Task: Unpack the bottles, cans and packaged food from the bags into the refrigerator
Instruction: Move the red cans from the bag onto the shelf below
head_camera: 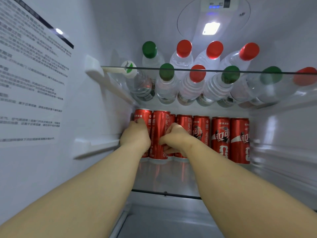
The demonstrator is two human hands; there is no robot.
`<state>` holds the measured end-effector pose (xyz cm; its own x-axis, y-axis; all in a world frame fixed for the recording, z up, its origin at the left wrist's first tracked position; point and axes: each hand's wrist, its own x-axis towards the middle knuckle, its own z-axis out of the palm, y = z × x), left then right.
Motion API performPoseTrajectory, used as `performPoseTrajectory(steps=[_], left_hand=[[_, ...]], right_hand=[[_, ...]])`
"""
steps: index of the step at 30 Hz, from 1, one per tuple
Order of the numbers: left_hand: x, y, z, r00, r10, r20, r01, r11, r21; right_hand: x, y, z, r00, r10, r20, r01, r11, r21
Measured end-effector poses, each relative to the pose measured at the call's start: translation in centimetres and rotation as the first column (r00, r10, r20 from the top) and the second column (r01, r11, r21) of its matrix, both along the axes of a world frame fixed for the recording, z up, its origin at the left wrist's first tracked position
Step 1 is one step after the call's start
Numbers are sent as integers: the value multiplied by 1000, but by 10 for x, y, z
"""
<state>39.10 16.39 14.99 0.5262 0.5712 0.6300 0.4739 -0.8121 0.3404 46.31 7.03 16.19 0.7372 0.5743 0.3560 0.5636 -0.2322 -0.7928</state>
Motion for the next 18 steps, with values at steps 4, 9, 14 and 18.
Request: performPoseTrajectory(steps=[4,9,14,18], left_hand=[[0,0,1,999,-18,-37,17,1000,-14],[-7,-2,-3,997,-30,-78,32,999,24],[-13,-5,-6,988,-57,-146,67,996,63],[-25,-13,-11,989,-92,-114,96,995,33]], right_hand=[[1,1,1,995,-64,80,67,997,-40],[-1,-4,-2,956,-154,251,201,964,-172],[-14,-15,-6,903,-163,398,304,897,-321],[-29,-26,-10,840,-158,520,380,855,-354]])
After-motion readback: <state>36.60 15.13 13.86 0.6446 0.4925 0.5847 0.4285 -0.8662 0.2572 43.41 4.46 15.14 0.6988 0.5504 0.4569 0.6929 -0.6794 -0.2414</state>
